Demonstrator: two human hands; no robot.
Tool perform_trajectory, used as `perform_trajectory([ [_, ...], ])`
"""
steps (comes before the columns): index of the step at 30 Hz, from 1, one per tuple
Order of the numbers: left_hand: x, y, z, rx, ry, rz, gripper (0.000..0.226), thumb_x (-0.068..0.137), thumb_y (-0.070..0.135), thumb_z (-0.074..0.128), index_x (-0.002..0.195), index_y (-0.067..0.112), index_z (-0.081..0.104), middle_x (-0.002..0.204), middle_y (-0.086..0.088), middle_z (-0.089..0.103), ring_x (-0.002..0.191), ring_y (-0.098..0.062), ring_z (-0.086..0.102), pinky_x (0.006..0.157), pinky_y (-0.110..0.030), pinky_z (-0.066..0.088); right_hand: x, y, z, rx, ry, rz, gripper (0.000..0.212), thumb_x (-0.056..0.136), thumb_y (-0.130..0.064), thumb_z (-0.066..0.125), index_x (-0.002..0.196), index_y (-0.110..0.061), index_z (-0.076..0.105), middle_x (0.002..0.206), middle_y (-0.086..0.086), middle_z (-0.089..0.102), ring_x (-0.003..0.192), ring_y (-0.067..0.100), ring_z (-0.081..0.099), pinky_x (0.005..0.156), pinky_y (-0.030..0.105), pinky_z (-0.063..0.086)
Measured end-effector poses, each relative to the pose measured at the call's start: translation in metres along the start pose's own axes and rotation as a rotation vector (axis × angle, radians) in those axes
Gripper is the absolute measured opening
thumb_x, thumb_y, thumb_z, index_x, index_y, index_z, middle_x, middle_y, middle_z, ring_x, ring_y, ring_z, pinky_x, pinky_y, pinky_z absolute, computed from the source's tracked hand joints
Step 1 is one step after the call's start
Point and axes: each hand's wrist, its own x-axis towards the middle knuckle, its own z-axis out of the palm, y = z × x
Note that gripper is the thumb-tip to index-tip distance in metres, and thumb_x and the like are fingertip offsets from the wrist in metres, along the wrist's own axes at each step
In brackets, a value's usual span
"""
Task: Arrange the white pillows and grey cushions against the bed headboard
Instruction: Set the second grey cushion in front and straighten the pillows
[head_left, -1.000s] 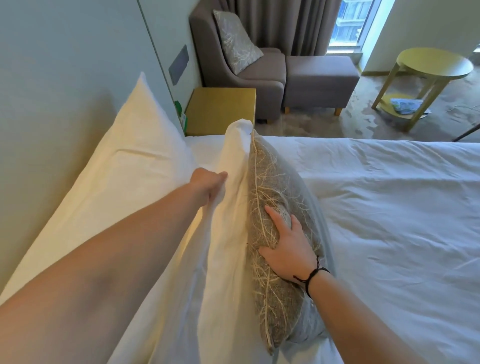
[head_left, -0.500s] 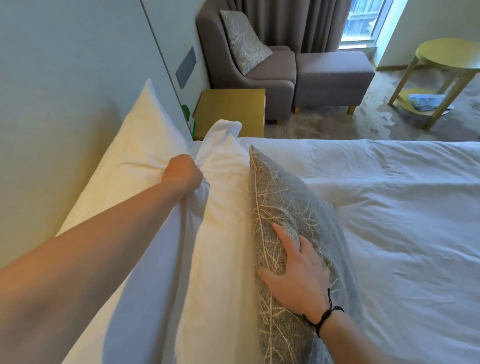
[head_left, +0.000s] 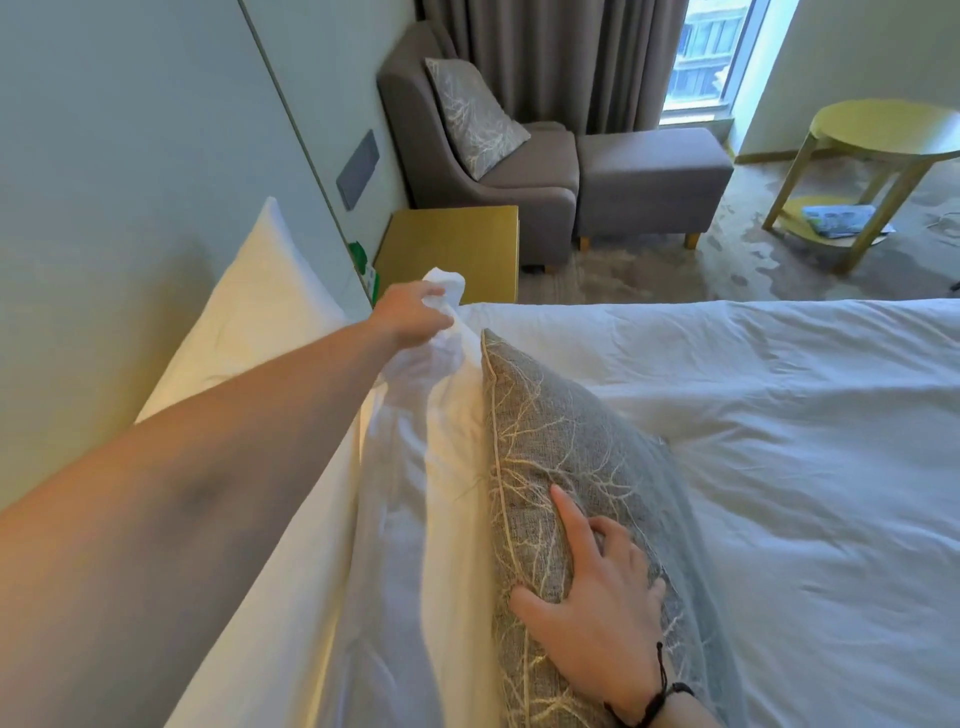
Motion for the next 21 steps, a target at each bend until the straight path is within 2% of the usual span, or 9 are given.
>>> perform_trajectory([
  [4,0.019,0.007,-0.001,-0.062,0.080,-0.036,0.053,0.089,0.014,0.064,0.141,0.022,0.054,0.145,-0.007,0.051,0.121,-0.024,0.055,0.085,-0.026,0.044,0.002,0.006,0.003,0.012,-0.022,-0.004,0.097,0.052,-0.071,0.049,0.131,-0.075,-0.007,0.146,-0.011,0.019,0.138,0.020,0.019,0.113,0.067,0.008],
  [6,0.026,0.004,-0.003,-0.088,0.161,-0.117,0.048,0.092,0.011,0.057,0.139,0.020,0.056,0.142,-0.009,0.054,0.124,-0.029,0.054,0.090,-0.029,0.047,0.002,0.008,0.005,0.018,-0.029,-0.001,0.097,0.052,-0.070,0.049,0.131,-0.075,-0.007,0.147,-0.011,0.017,0.139,0.021,0.017,0.113,0.067,0.006],
  [8,0.032,-0.003,-0.009,-0.054,0.211,-0.257,0.047,0.095,0.009,0.048,0.142,0.009,0.050,0.143,-0.014,0.051,0.126,-0.034,0.053,0.097,-0.034,0.047,0.002,0.009,0.006,0.026,-0.032,-0.001,0.097,0.051,-0.071,0.049,0.130,-0.076,-0.008,0.149,-0.010,0.015,0.141,0.020,0.015,0.113,0.066,0.004],
  [10,0.032,-0.008,-0.013,0.067,0.178,-0.311,0.051,0.099,0.009,0.046,0.148,0.000,0.036,0.149,-0.019,0.042,0.131,-0.035,0.046,0.101,-0.036,0.042,0.002,0.010,0.008,0.041,-0.042,0.003,0.097,0.051,-0.070,0.049,0.129,-0.076,-0.008,0.151,-0.011,0.013,0.143,0.020,0.013,0.113,0.066,0.001],
  [13,0.020,-0.010,-0.015,0.239,0.111,-0.231,0.080,0.096,0.019,0.060,0.158,0.015,0.010,0.164,-0.014,0.011,0.146,-0.036,0.025,0.114,-0.042,0.029,0.004,0.011,0.011,0.053,-0.056,0.007,0.097,0.051,-0.069,0.049,0.129,-0.077,-0.008,0.152,-0.012,0.010,0.144,0.019,0.016,0.113,0.067,-0.002],
  [15,0.008,-0.007,-0.018,0.253,0.103,-0.114,0.079,0.097,0.022,0.058,0.158,0.022,0.008,0.166,-0.009,0.000,0.150,-0.034,0.014,0.118,-0.047,0.023,0.006,0.011,0.014,0.059,-0.065,0.012,0.097,0.051,-0.069,0.050,0.129,-0.077,-0.008,0.152,-0.014,0.007,0.144,0.018,0.020,0.112,0.068,-0.003],
  [17,-0.013,-0.001,-0.020,0.194,0.082,-0.020,0.067,0.099,0.020,0.054,0.157,0.019,0.020,0.166,-0.009,0.007,0.151,-0.030,0.014,0.120,-0.044,0.021,0.008,0.011,0.017,0.052,-0.081,0.014,0.098,0.052,-0.069,0.051,0.129,-0.077,-0.008,0.153,-0.014,0.005,0.143,0.020,0.022,0.112,0.068,-0.005],
  [19,-0.046,0.000,-0.014,0.174,0.049,0.055,0.056,0.099,0.023,0.053,0.151,0.014,0.036,0.161,-0.010,0.027,0.148,-0.025,0.026,0.116,-0.038,0.025,0.010,0.011,0.020,0.053,-0.094,0.013,0.098,0.052,-0.068,0.051,0.130,-0.076,-0.008,0.153,-0.014,0.003,0.143,0.023,0.024,0.111,0.069,-0.007],
  [21,-0.094,-0.007,-0.001,0.193,-0.016,0.064,0.058,0.097,0.034,0.056,0.148,0.013,0.040,0.155,-0.008,0.039,0.142,-0.025,0.037,0.111,-0.034,0.030,0.012,0.010,0.022,0.056,-0.111,0.009,0.098,0.052,-0.068,0.052,0.130,-0.076,-0.008,0.154,-0.013,0.002,0.144,0.025,0.023,0.109,0.069,-0.009],
])
